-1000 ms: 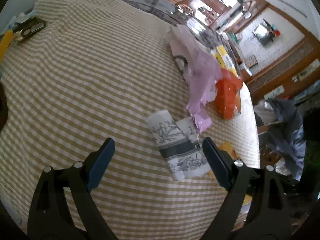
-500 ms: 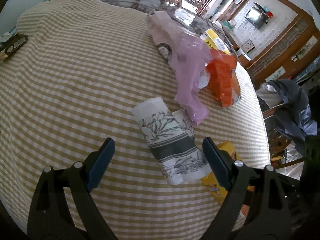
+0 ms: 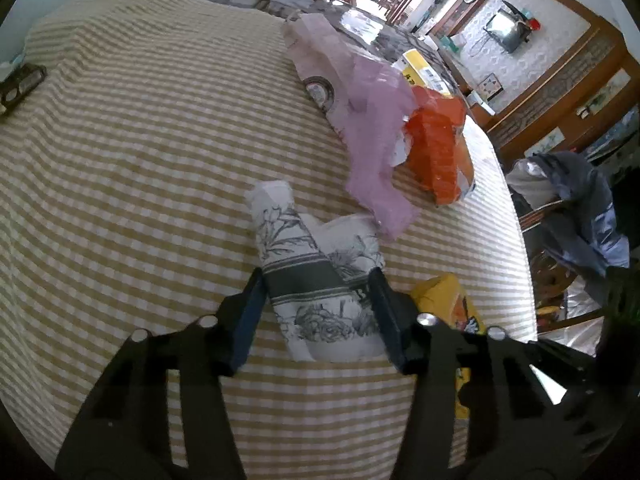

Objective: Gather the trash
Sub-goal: 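Grasp the patterned paper cup with the left tool while the right tool approaches the yellow carton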

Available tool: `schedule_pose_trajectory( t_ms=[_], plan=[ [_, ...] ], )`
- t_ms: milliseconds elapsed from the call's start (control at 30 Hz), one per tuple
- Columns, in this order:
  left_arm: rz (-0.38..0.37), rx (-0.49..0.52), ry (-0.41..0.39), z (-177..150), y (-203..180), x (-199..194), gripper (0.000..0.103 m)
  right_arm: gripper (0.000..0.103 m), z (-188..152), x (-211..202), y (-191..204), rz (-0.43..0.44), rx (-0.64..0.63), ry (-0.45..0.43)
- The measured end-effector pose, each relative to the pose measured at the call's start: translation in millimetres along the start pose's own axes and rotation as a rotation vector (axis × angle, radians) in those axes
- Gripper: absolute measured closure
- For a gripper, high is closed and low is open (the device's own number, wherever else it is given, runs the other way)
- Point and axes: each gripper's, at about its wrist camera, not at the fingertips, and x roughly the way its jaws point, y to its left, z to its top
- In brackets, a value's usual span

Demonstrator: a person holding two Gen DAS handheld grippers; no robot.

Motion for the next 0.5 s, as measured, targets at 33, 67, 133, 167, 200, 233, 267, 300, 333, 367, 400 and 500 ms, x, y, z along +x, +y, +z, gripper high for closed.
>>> schedule_pose_trajectory(
  t_ms=[33,67,133,167,200,233,267,300,333,367,400,500],
  plan=[
    [0.019,0.01,-0.009,0.8,-0.5,-1.9,0.059,0.021,0.0,-0.4,0.4,0.0,0.001,-0.002],
    [0.034,0.016,-0.018,1.1,-0.7,-3.6,0.062,0.021,0.0,0.3,0.9,0.001,0.002,-0.003],
    [0.064,0.028,-0.033,2.0,-0.7,-7.4,0.065,0.021,-0.6,-0.4,0.6,0.002,0.007,-0.01],
    [0.069,0.028,-0.037,2.5,-0.2,-8.8,0.065,0.021,-1.0,-1.3,-0.8,0.003,0.01,-0.011],
    [0.07,0.028,-0.037,2.9,-0.5,-9.4,0.065,0.021,-1.0,-1.4,-1.6,0.004,0.013,-0.012],
    [0.071,0.029,-0.037,2.8,-0.8,-9.6,0.065,0.021,-0.9,-1.9,-3.2,0.003,0.014,-0.012],
    [0.071,0.031,-0.036,2.4,-1.6,-9.9,0.065,0.021,-1.0,-2.1,-3.8,0.002,0.014,-0.011],
    [0.064,0.034,-0.038,2.1,-3.3,-10.3,0.065,0.021,-1.0,-1.7,-3.6,0.001,0.012,-0.011],
    [0.051,0.035,-0.035,1.9,-4.8,-10.5,0.061,0.021,-1.0,-2.4,-4.6,0.002,0.011,-0.011],
    [0.042,0.038,-0.035,1.6,-5.2,-10.9,0.053,0.021,-0.9,-2.5,-4.7,0.002,0.011,-0.011],
    [0.034,0.048,-0.04,0.9,-7.8,-12.2,0.047,0.021,-1.0,-2.4,-5.6,0.003,0.008,-0.011],
    [0.059,0.1,-0.041,-0.9,-16.0,-11.4,0.044,0.021,-1.0,-1.7,-5.7,0.002,0.004,-0.006]
  ],
)
